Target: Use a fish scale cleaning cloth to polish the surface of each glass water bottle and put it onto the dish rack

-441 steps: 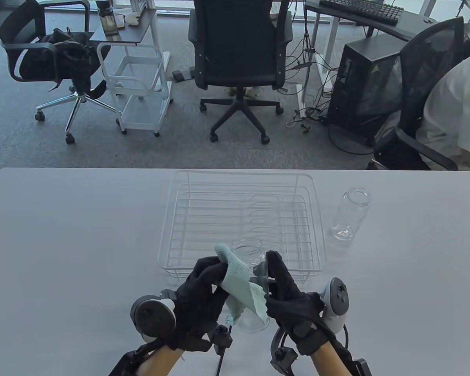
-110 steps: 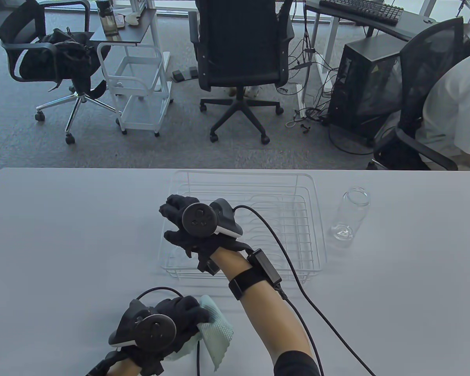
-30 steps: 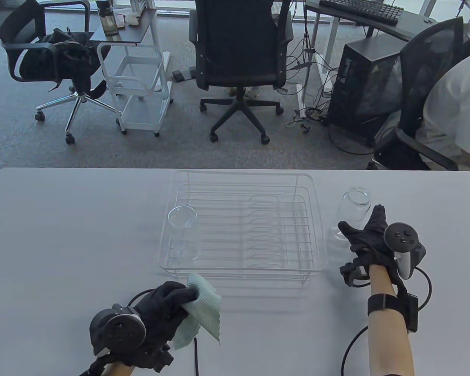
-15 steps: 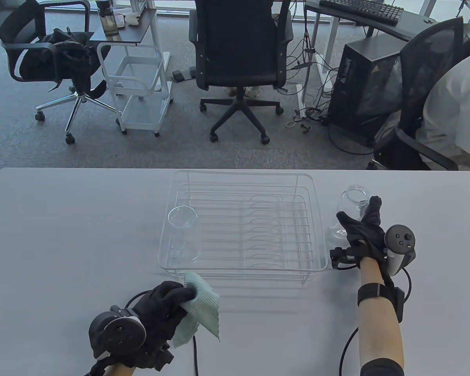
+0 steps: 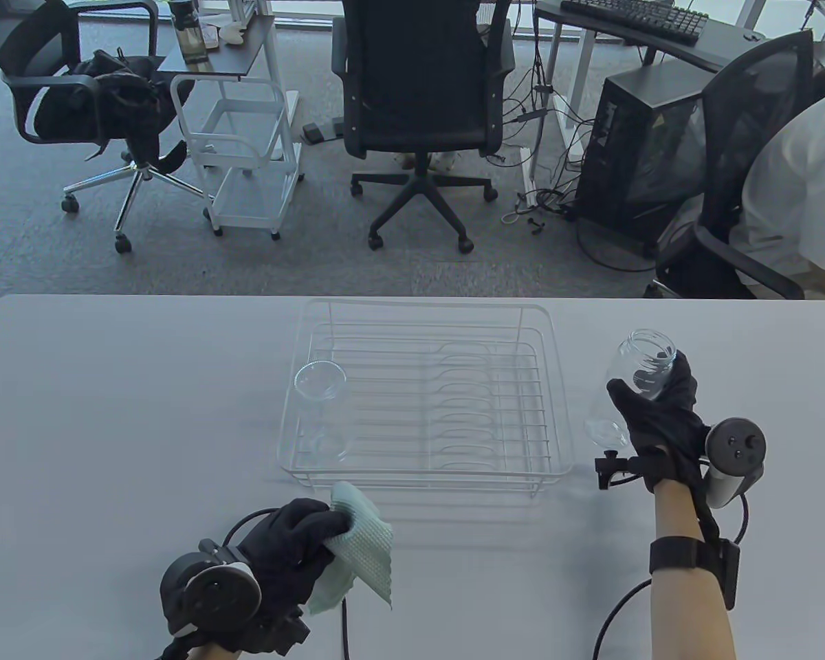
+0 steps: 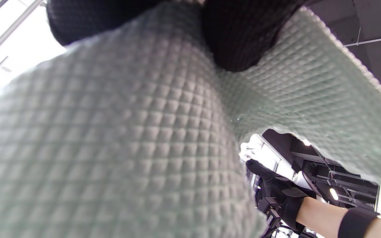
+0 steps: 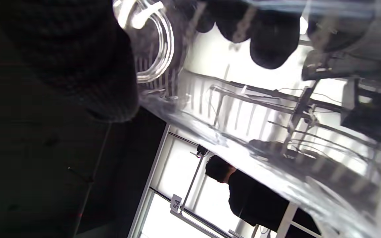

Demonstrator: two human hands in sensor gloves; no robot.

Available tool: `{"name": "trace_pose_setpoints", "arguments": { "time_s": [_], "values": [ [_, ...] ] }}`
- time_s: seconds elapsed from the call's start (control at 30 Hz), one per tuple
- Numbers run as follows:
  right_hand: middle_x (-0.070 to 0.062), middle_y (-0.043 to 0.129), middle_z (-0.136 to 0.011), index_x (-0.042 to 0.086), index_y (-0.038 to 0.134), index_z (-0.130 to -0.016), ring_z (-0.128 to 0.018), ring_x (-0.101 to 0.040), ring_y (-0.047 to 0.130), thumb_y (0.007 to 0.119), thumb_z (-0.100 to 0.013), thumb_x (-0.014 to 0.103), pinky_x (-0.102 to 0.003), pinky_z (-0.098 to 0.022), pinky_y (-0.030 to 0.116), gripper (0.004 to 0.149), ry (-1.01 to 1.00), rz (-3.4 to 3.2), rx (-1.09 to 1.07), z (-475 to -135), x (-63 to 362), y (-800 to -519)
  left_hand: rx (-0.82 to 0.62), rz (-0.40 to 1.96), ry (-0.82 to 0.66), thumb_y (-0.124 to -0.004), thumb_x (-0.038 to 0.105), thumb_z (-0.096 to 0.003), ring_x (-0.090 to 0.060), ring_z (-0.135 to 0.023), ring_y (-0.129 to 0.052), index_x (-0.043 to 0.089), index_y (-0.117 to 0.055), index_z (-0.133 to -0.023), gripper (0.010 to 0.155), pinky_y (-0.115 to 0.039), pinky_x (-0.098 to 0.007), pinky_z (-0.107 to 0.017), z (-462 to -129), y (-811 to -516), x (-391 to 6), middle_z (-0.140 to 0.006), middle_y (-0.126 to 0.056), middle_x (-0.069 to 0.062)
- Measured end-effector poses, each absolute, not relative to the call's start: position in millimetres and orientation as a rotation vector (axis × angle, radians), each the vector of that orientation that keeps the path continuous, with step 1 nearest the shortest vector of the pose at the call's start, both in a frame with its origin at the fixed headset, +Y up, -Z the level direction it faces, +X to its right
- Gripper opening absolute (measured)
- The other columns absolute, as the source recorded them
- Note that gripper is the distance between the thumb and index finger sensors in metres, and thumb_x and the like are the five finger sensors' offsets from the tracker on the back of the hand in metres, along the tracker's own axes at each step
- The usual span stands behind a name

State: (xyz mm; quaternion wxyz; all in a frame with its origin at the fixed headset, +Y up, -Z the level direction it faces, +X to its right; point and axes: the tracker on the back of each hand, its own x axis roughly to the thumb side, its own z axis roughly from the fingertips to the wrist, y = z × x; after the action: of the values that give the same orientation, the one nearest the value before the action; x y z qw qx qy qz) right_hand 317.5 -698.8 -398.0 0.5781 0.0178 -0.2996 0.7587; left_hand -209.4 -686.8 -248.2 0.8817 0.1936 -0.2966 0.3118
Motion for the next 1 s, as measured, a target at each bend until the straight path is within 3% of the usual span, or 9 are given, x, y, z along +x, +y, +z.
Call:
{"name": "trace_pose_setpoints", "arguments": {
  "time_s": [0.2, 0.53, 0.7, 0.83, 1.0],
  "values": [
    [-0.025, 0.044, -0.104, 0.002, 0.037, -0.107, -0.081, -0.047, 0.068, 0.094, -0.041, 0.057, -0.062, -0.055, 0.062, 0.103, -0.709, 1.814, 0.136, -362, 287, -669, 0.422, 0.686, -0.625, -0.084, 0.035, -0.0527, -0.025, -0.061, -0.099, 0.035, -0.075, -0.091, 0.039, -0.085, -0.045, -0.049, -247, -682, -212, -0.089, -0.085, -0.004],
    [-0.017, 0.058, -0.105, 0.006, 0.042, -0.109, -0.080, -0.045, 0.071, 0.094, -0.042, 0.060, -0.061, -0.055, 0.064, 0.101, -0.592, 1.704, 0.242, -308, 237, -656, 0.483, 0.838, -0.704, -0.084, 0.035, -0.0533, -0.025, -0.061, -0.099, 0.034, -0.076, -0.092, 0.039, -0.085, -0.045, -0.049, -259, -660, -184, -0.089, -0.085, -0.005],
    [-0.013, 0.053, -0.107, 0.011, 0.037, -0.111, -0.084, -0.051, 0.073, 0.094, -0.042, 0.059, -0.070, -0.053, 0.065, 0.101, -0.517, 1.629, 0.293, -294, 210, -645, 0.514, 0.936, -0.726, -0.084, 0.035, -0.0536, -0.026, -0.062, -0.099, 0.034, -0.075, -0.092, 0.039, -0.084, -0.046, -0.049, -278, -635, -166, -0.090, -0.085, -0.005],
    [-0.016, 0.048, -0.107, 0.009, 0.033, -0.111, -0.084, -0.053, 0.078, 0.093, -0.045, 0.058, -0.068, -0.052, 0.071, 0.102, -0.419, 1.583, 0.358, -289, 183, -653, 0.527, 0.988, -0.728, -0.084, 0.035, -0.0539, -0.026, -0.062, -0.098, 0.034, -0.075, -0.092, 0.039, -0.084, -0.046, -0.050, -290, -628, -152, -0.090, -0.085, -0.005],
    [-0.019, 0.045, -0.106, 0.006, 0.030, -0.111, -0.082, -0.050, 0.078, 0.091, -0.047, 0.057, -0.067, -0.052, 0.071, 0.102, -0.275, 1.555, 0.419, -289, 139, -678, 0.471, 1.002, -0.751, -0.084, 0.035, -0.0541, -0.026, -0.062, -0.098, 0.034, -0.075, -0.093, 0.039, -0.084, -0.046, -0.050, -297, -641, -129, -0.090, -0.084, -0.005]
  ]
}}
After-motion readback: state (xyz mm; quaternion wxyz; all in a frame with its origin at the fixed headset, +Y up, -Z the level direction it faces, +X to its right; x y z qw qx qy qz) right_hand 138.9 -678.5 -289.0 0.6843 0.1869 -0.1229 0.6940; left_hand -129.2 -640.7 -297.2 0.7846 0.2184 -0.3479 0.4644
